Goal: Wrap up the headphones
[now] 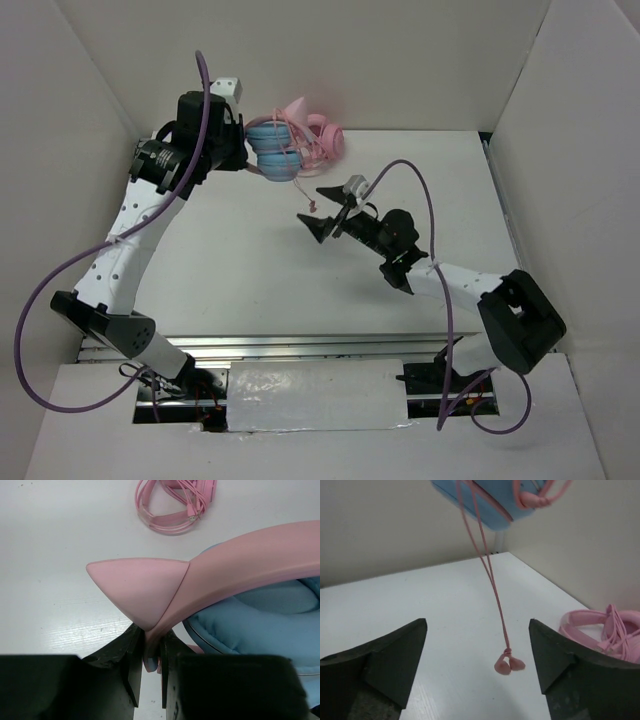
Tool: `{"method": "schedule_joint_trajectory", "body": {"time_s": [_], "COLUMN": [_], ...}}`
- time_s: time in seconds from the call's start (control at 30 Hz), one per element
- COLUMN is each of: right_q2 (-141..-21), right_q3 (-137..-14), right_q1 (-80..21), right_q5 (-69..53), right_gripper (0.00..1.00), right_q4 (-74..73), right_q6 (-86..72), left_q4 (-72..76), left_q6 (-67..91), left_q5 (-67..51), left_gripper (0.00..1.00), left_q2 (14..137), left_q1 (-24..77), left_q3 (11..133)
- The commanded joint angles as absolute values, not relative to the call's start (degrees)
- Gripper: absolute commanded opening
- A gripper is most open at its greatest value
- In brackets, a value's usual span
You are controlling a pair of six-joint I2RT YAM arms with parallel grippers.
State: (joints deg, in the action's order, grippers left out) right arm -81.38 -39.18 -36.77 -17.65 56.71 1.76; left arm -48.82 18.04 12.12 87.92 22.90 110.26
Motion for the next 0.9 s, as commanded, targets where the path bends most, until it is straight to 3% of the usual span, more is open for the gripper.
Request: {"method": "schedule_joint_trajectory", "body": {"time_s": [0.0, 0.5, 0.53, 0.6, 0.63, 0.7, 0.87], "right_q2": [-78.0, -95.1, -96.3, -100.2, -101.7, -101.6, -95.4], "right_q3": [-39.1, -59.0, -60.6, -65.3, -66.3, -65.4, -55.3], "right_q1": [-37.3, -38.7, -38.8, -38.8, -38.7, -38.4, -37.4], "right_q5": [-26.4, -30.8, -30.9, -31.5, -30.7, -28.0, -24.3], "right_gripper": [0.97, 1.00, 0.96, 0.79, 0.38, 0.00, 0.00], "right_q4": [53.0, 54.1, 53.8, 52.3, 50.7, 53.2, 58.2], "right_q6": [6.1, -2.0, -3.9, -5.8, -7.8, -9.4, -8.4], "left_q4": [-43.0, -44.8, -44.6, -44.4, -44.6, -44.5, -44.2], "left_q6": [19.0, 18.7, 18.7, 18.5, 18.4, 18.1, 17.4], "left_q5": [11.3, 11.9, 12.0, 11.5, 11.3, 11.8, 12.7], "left_gripper": [0.00, 0.00, 0.00, 0.00, 0.00, 0.00, 0.00], "left_q2": [86.8, 85.5, 85.5, 85.2, 85.3, 84.9, 84.8], "left_q1": [22.4, 22.5, 22.5, 22.3, 22.2, 22.1, 21.4], "left_q3": [112.9, 114.1, 113.9, 114.1, 114.3, 114.4, 114.6]}}
